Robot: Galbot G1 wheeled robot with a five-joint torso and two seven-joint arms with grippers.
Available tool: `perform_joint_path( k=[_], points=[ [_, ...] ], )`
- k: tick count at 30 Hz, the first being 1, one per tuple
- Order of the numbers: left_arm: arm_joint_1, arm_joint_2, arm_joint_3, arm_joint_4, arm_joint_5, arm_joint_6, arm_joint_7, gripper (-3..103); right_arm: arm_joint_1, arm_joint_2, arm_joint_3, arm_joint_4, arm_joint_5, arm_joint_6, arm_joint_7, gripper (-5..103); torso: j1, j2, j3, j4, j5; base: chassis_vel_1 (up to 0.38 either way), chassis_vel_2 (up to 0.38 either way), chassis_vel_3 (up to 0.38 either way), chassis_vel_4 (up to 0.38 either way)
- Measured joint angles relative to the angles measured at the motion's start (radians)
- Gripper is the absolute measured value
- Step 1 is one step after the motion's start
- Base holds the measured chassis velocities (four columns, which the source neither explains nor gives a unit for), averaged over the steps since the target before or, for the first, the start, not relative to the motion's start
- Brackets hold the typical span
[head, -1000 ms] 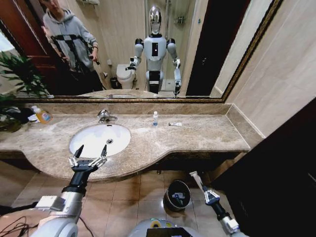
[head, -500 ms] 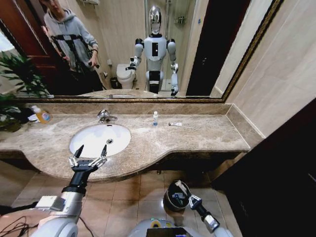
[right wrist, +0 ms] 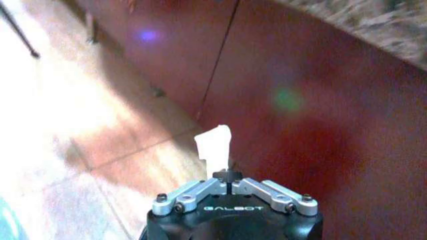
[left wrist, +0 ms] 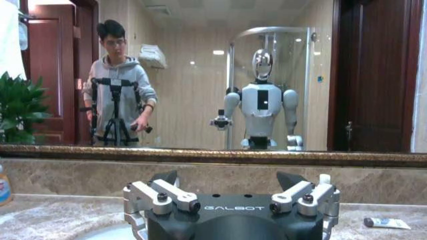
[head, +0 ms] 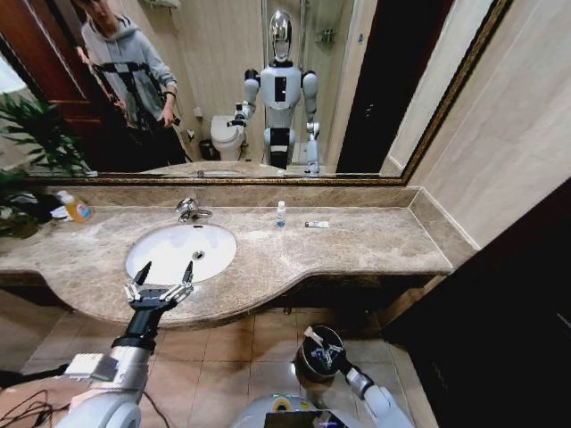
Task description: Pick up the trash from the sink and place it in the trash bin.
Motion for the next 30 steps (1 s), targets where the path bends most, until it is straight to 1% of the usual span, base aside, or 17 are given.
perform_joint_path(
  k=[1,4,6,8,9,12,13,14,16,19,20,22,24,26,27,30],
  points=[
    [0.000,0.000,0.000,0.000,0.000,0.000,0.000,100,0.000,0.000,0.000,0.000,0.000,0.000,0.000,0,0.000,0.000,0.000,0.0000,0.0000,0.000,0.000,0.000,0.000],
    [0.000,0.000,0.000,0.000,0.000,0.000,0.000,100,0.034,0.007,0.011,-0.023,-0.099,-0.029,-0.005,0,0.000,0.000,0.000,0.0001,0.0000,0.000,0.000,0.000,0.000],
    [0.000,0.000,0.000,0.000,0.000,0.000,0.000,100,0.037,0.007,0.012,-0.025,-0.113,-0.034,-0.007,0,0.000,0.000,0.000,0.0000,0.0000,0.000,0.000,0.000,0.000],
    [0.000,0.000,0.000,0.000,0.000,0.000,0.000,100,0.056,0.009,0.020,-0.036,-0.203,-0.069,-0.010,0,0.000,0.000,0.000,0.0001,0.0000,0.000,0.000,0.000,0.000],
    [0.000,0.000,0.000,0.000,0.000,0.000,0.000,100,0.056,0.009,0.020,-0.036,-0.203,-0.069,-0.010,0,0.000,0.000,0.000,0.0001,0.0000,0.000,0.000,0.000,0.000],
    [0.000,0.000,0.000,0.000,0.000,0.000,0.000,100,0.073,0.010,0.030,-0.047,-0.320,-0.096,-0.016,0,0.000,0.000,0.000,0.0001,0.0001,0.000,0.000,0.000,0.000],
    [0.000,0.000,0.000,0.000,0.000,0.000,0.000,100,0.077,0.008,0.031,-0.052,-0.340,-0.101,-0.016,0,0.000,0.000,0.000,0.0000,0.0000,0.000,0.000,0.000,0.000],
    [0.000,0.000,0.000,0.000,0.000,0.000,0.000,100,0.077,0.008,0.031,-0.052,-0.340,-0.101,-0.016,0,0.000,0.000,0.000,0.0000,0.0000,0.000,0.000,0.000,0.000],
    [0.000,0.000,0.000,0.000,0.000,0.000,0.000,100,0.085,0.000,0.033,-0.071,-0.380,-0.114,-0.017,0,0.000,0.000,0.000,0.0000,0.0001,0.000,0.000,0.000,0.000],
    [0.000,0.000,0.000,0.000,0.000,0.000,0.000,100,0.090,-0.004,0.034,-0.084,-0.390,-0.120,-0.014,0,0.000,0.000,0.000,0.0000,0.0000,0.000,0.000,0.000,0.000],
    [0.000,0.000,0.000,0.000,0.000,0.000,0.000,100,0.095,-0.006,0.035,-0.101,-0.394,-0.122,-0.011,-3,0.000,0.000,0.000,0.0000,0.0000,0.000,0.000,0.000,0.000],
    [0.000,0.000,0.000,0.000,0.000,0.000,0.000,100,0.103,-0.007,0.039,-0.122,-0.394,-0.122,-0.008,7,0.000,0.000,0.000,0.0000,0.0001,0.000,0.000,0.000,0.000],
    [0.000,0.000,0.000,0.000,0.000,0.000,0.000,100,0.108,-0.007,0.040,-0.134,-0.392,-0.121,-0.005,7,0.000,0.000,0.000,0.0001,0.0000,0.000,0.000,0.000,0.000],
    [0.000,0.000,0.000,0.000,0.000,0.000,0.000,100,0.110,-0.007,0.041,-0.141,-0.389,-0.120,-0.002,18,0.000,0.000,0.000,0.0000,0.0002,0.000,0.000,0.000,0.000],
    [0.000,0.000,0.000,0.000,0.000,0.000,0.000,100,0.110,-0.007,0.041,-0.141,-0.389,-0.120,-0.002,18,0.000,0.000,0.000,0.0000,0.0002,0.000,0.000,0.000,0.000],
    [0.000,0.000,0.000,0.000,0.000,0.000,0.000,100,0.110,-0.008,0.041,-0.139,-0.381,-0.111,0.006,34,0.000,0.000,0.000,0.0001,0.0002,0.000,0.000,0.000,0.000]
  ],
)
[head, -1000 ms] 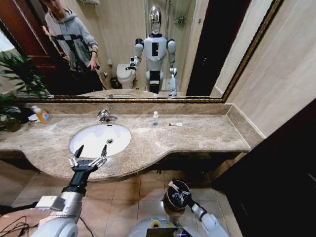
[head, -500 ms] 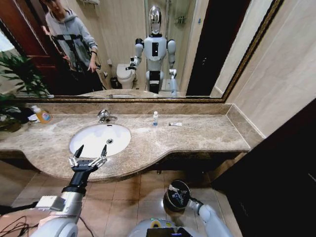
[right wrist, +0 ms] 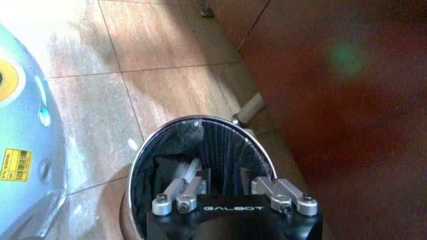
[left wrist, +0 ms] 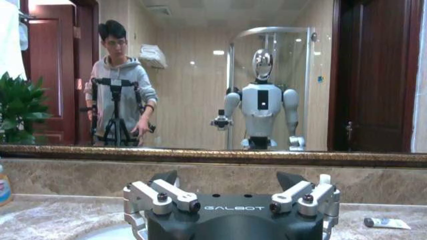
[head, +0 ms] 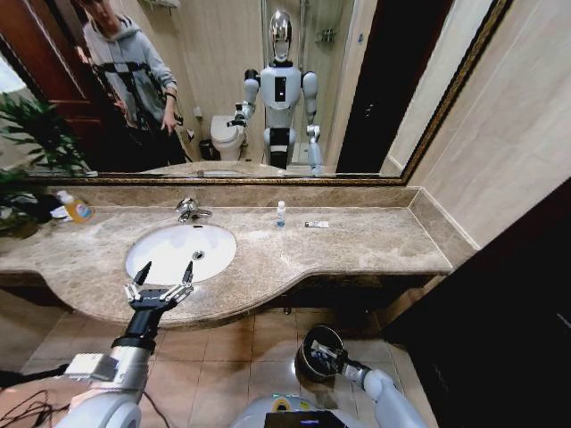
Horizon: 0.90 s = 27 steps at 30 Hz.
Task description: Pick up the trash from the sink and place it in the trash bin.
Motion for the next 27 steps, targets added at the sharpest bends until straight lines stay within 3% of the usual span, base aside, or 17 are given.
perform_joint_path(
  k=[2,8,9,17,20,27],
  points=[
    [0.000,0.000,0.000,0.000,0.000,0.000,0.000,100,-0.002,-0.001,-0.001,0.005,0.001,0.000,0.000,34,0.000,0.000,0.000,0.0000,-0.0001,0.000,0.000,0.000,0.000],
    [0.000,0.000,0.000,0.000,0.000,0.000,0.000,100,-0.009,-0.002,-0.004,0.022,0.006,0.001,0.000,61,0.000,0.000,0.000,0.0000,-0.0002,0.000,0.000,0.000,0.000],
    [0.000,0.000,0.000,0.000,0.000,0.000,0.000,100,-0.009,-0.002,-0.004,0.022,0.006,0.001,0.000,61,0.000,0.000,0.000,0.0000,-0.0002,0.000,0.000,0.000,0.000],
    [0.000,0.000,0.000,0.000,0.000,0.000,0.000,100,-0.013,-0.006,-0.002,0.023,0.014,0.001,0.001,93,0.000,0.000,0.000,0.0000,-0.0002,0.000,0.000,0.000,0.000],
    [0.000,0.000,0.000,0.000,0.000,0.000,0.000,100,-0.014,-0.006,-0.002,0.025,0.018,0.001,0.001,99,0.000,0.000,0.000,0.0000,-0.0001,0.000,0.000,0.000,0.000],
    [0.000,0.000,0.000,0.000,0.000,0.000,0.000,100,-0.019,-0.009,-0.002,0.039,0.032,-0.002,-0.001,100,0.000,0.000,0.000,0.0000,0.0000,0.000,0.000,0.000,0.000]
  ],
)
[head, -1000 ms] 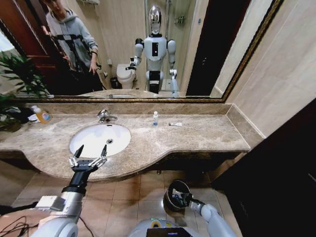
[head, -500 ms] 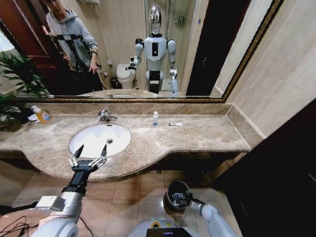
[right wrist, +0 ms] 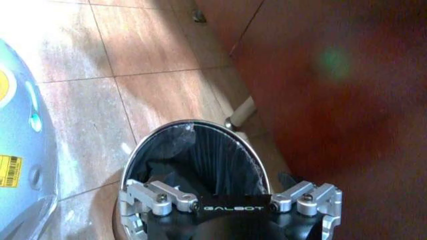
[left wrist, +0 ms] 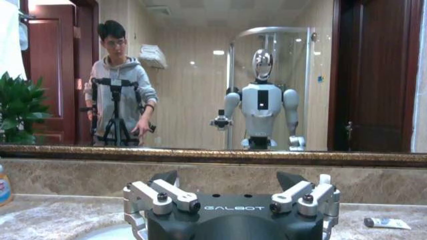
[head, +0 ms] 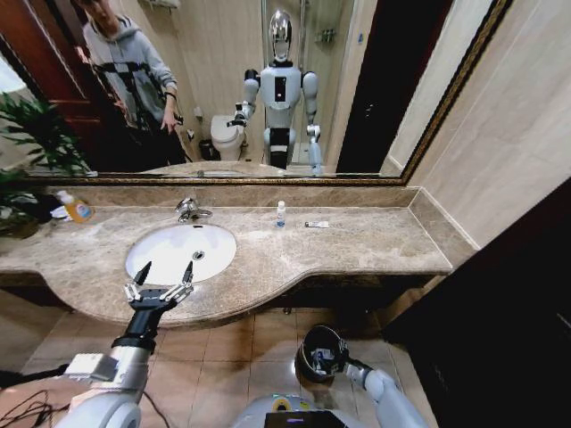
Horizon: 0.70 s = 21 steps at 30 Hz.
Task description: Pick up the trash from the sink and place it in the trash bin.
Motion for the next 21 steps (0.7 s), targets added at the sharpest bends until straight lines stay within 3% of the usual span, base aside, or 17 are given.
perform_joint_path(
  k=[6,9,10,13,14,15,17,18,19,21],
  points=[
    [0.000,0.000,0.000,0.000,0.000,0.000,0.000,100,-0.019,-0.014,-0.001,0.034,0.056,-0.002,-0.004,100,0.000,0.000,0.000,0.0001,0.0001,0.000,0.000,0.000,0.000],
    [0.000,0.000,0.000,0.000,0.000,0.000,0.000,100,-0.062,-0.048,0.005,0.101,0.189,-0.005,0.005,100,0.000,0.000,0.000,0.0001,0.0002,0.000,0.000,0.000,0.000],
    [0.000,0.000,0.000,0.000,0.000,0.000,0.000,100,-0.062,-0.048,0.005,0.101,0.189,-0.005,0.005,100,0.000,0.000,0.000,0.0001,0.0002,0.000,0.000,0.000,0.000],
    [0.000,0.000,0.000,0.000,0.000,0.000,0.000,100,-0.126,-0.089,0.032,0.194,0.314,0.001,0.038,100,0.000,0.000,0.000,0.0001,0.0003,0.000,0.000,0.000,0.000],
    [0.000,0.000,0.000,0.000,0.000,0.000,0.000,100,-0.173,-0.110,0.049,0.265,0.400,-0.021,0.047,100,0.000,0.000,0.000,0.0001,0.0004,0.000,0.000,0.000,0.000],
    [0.000,0.000,0.000,0.000,0.000,0.000,0.000,100,-0.173,-0.110,0.049,0.265,0.400,-0.021,0.047,100,0.000,0.000,0.000,0.0001,0.0004,0.000,0.000,0.000,0.000],
    [0.000,0.000,0.000,0.000,0.000,0.000,0.000,100,-0.253,-0.136,0.095,0.396,0.586,-0.098,0.045,100,0.000,0.000,0.000,-0.0004,-0.0003,0.000,0.000,0.000,0.000],
    [0.000,0.000,0.000,0.000,0.000,0.000,0.000,100,-0.253,-0.136,0.095,0.396,0.586,-0.098,0.045,100,0.000,0.000,0.000,-0.0004,-0.0003,0.000,0.000,0.000,0.000],
    [0.000,0.000,0.000,0.000,0.000,0.000,0.000,100,-0.297,-0.137,0.162,0.490,0.686,-0.142,0.034,100,0.000,0.000,0.000,-0.0001,0.0005,0.000,0.000,0.000,0.000],
    [0.000,0.000,0.000,0.000,0.000,0.000,0.000,100,-0.350,-0.137,0.275,0.598,0.768,-0.172,0.031,100,0.000,0.000,0.000,-0.0002,-0.0005,0.000,0.000,0.000,0.000]
  ],
)
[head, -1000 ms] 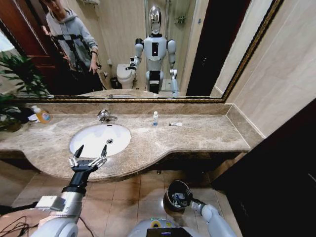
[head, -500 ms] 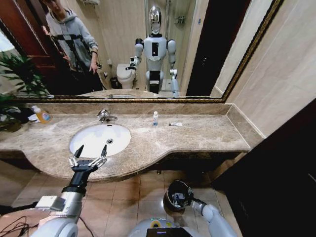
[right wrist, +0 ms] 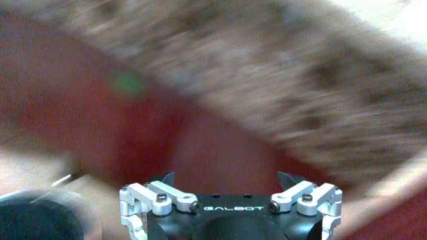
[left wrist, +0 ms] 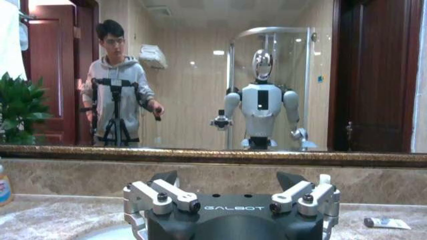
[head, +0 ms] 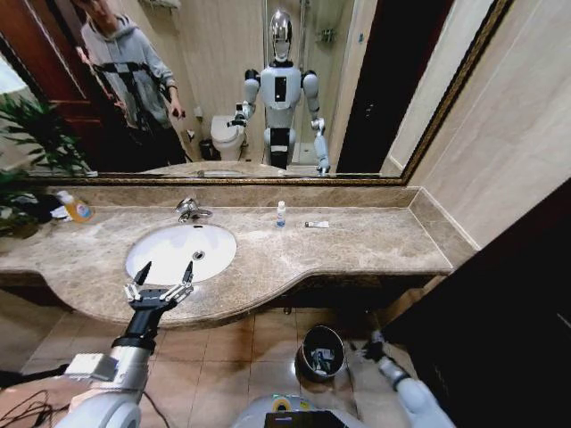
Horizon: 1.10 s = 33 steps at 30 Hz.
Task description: Pick up the trash from the sink and place it in the trash bin.
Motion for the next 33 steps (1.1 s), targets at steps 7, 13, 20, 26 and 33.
perform_joint_path(
  k=[7,13,20,26,33],
  points=[
    [0.000,0.000,0.000,0.000,0.000,0.000,0.000,100,-0.059,-0.024,0.225,0.222,0.119,-0.061,0.005,100,0.000,0.000,0.000,0.0003,0.0007,0.000,0.000,0.000,0.000],
    [0.000,0.000,0.000,0.000,0.000,0.000,0.000,100,-0.147,-0.048,0.313,0.381,0.220,-0.091,0.002,100,0.000,0.000,0.000,0.0003,0.0005,0.000,0.000,0.000,0.000],
    [0.000,0.000,0.000,0.000,0.000,0.000,0.000,100,-0.241,0.016,0.275,0.625,0.316,-0.144,0.003,100,0.000,0.000,0.000,0.0001,0.0004,0.000,0.000,0.000,0.000],
    [0.000,0.000,0.000,0.000,0.000,0.000,0.000,100,-0.216,0.008,0.161,0.746,0.370,-0.224,0.007,100,0.000,0.000,0.000,0.0000,0.0000,0.000,0.000,0.000,0.000],
    [0.000,0.000,0.000,0.000,0.000,0.000,0.000,100,-0.030,-0.075,-0.037,0.743,0.371,-0.306,-0.009,100,0.000,0.000,0.000,0.0004,0.0007,0.000,0.000,0.000,0.000]
  ],
)
